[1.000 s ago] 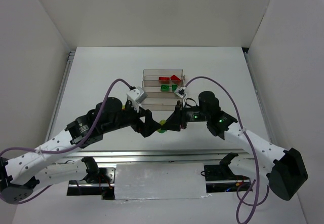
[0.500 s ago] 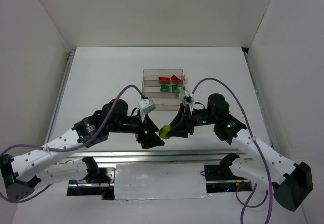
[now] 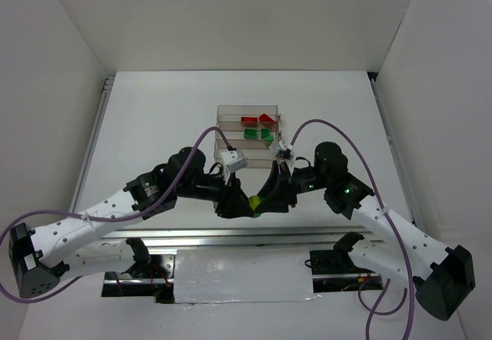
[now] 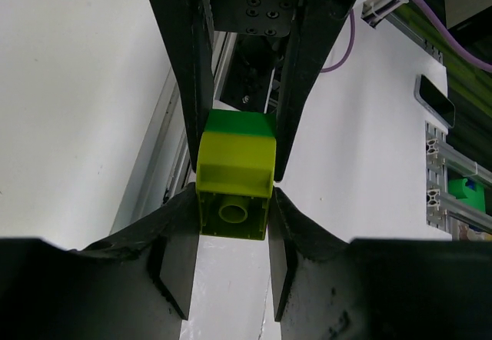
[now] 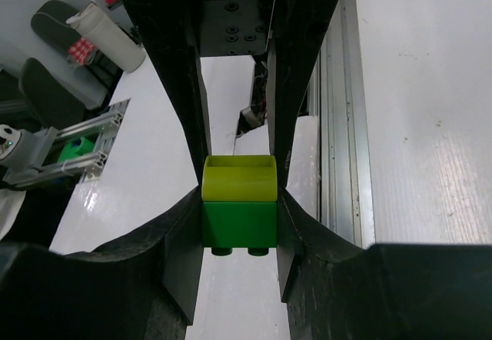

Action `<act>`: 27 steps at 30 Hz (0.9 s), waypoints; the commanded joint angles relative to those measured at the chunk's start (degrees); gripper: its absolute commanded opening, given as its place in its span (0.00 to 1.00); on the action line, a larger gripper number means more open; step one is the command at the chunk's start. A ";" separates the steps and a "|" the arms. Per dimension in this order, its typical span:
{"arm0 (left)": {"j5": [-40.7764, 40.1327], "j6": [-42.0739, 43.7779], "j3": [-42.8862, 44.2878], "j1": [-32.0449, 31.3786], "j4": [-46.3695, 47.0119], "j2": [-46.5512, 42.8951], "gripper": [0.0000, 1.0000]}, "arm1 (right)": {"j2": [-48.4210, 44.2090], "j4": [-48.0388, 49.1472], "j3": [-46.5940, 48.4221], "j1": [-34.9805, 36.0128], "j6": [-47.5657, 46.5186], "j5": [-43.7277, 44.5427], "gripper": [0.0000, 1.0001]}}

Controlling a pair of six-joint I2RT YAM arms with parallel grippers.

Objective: Sort the legos into containers by color

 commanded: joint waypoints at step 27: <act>-43.73 -0.75 10.73 18.29 -28.50 -6.07 0.00 | 19.34 -16.21 15.87 -1.15 14.70 66.34 0.00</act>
